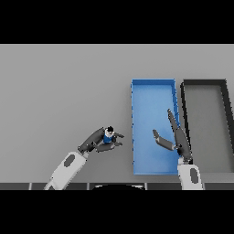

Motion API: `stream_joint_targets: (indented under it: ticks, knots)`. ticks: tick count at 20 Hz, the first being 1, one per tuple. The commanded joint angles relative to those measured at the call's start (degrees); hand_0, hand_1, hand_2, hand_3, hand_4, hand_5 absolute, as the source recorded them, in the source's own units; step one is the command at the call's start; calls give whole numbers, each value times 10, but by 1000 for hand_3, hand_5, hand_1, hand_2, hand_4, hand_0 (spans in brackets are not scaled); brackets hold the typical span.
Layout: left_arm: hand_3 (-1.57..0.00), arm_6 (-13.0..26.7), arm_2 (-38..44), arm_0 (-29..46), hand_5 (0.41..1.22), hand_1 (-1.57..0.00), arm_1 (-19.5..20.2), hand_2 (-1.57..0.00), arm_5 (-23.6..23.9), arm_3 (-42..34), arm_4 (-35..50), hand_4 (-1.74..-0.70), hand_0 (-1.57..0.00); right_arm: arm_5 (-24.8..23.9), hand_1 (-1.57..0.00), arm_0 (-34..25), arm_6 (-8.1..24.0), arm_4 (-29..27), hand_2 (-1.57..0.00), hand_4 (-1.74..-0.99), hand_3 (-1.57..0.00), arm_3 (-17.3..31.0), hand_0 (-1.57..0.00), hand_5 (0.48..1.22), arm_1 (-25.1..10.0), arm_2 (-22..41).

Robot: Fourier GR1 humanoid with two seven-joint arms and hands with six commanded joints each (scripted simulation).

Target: Pick up the blue pipe and place it into the blue bin.

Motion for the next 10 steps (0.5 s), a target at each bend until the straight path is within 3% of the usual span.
stream_joint_targets:
  ticks: [1, 6, 10]
  knots:
    - [-1404, -7, -4, 5, 1168, -1427, -2, -1444, 2, -10, 0, -1681, -1406, -2, 1, -3, -7, 4, 1, -1281, 1, 2, 1, 663, -4, -2]
    - [-1447, -22, -8, -16, 1204, -1524, -13, -1529, 10, -64, 8, -1714, -1517, -3, 1, -8, -16, 4, 1, -1280, 1, 8, 1, 663, 1, -1]
    - [-1449, 13, -12, -38, 1214, -1552, -20, -1554, 5, -97, 22, -1721, -1549, 1, 1, -3, -21, 15, 1, -1278, 1, 12, 1, 682, -10, 2]
